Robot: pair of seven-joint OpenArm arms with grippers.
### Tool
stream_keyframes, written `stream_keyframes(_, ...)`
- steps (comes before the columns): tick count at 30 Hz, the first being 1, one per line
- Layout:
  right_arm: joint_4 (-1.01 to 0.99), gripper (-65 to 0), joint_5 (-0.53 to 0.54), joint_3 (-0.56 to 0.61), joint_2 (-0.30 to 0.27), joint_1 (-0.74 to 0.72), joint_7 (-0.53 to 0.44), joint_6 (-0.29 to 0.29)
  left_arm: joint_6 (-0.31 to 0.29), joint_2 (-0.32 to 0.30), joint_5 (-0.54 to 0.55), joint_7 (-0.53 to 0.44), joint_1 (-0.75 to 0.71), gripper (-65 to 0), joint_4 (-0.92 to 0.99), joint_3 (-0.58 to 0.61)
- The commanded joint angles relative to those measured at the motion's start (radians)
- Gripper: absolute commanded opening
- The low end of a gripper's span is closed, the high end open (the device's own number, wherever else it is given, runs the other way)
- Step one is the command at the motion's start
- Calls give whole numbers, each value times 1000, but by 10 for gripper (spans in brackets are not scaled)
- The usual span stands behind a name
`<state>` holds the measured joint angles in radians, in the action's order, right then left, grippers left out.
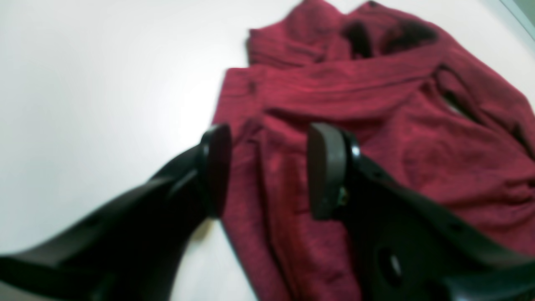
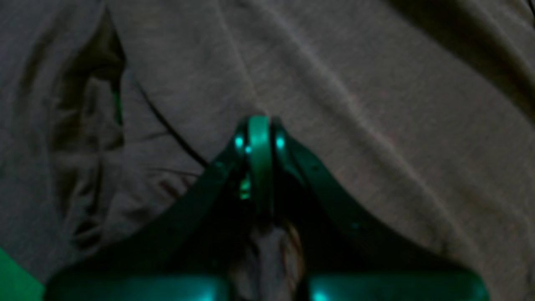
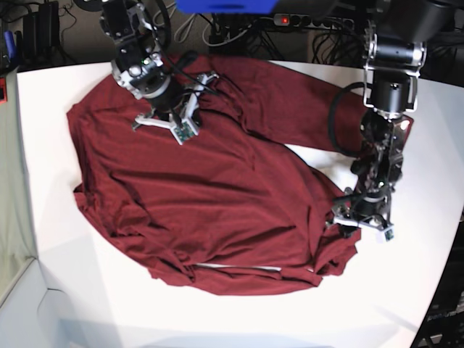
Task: Layout the t-shirt on the table in an organized manner, then fold the t-shirt properly
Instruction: 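Regrasp the shirt edge with the left gripper near the hem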
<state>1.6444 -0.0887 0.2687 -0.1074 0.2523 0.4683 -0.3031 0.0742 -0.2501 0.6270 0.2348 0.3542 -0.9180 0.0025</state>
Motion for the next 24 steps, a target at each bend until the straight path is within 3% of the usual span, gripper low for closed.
stream_keyframes(1,18,-650,8,-3,-1,-8,-19,-3,-9,-13,1,-21,32,-370,0,-3)
stream_keyframes(24,18,-650,8,-6,-5,-6,-19,-3,-9,25,1,-19,49,-404,53,-2)
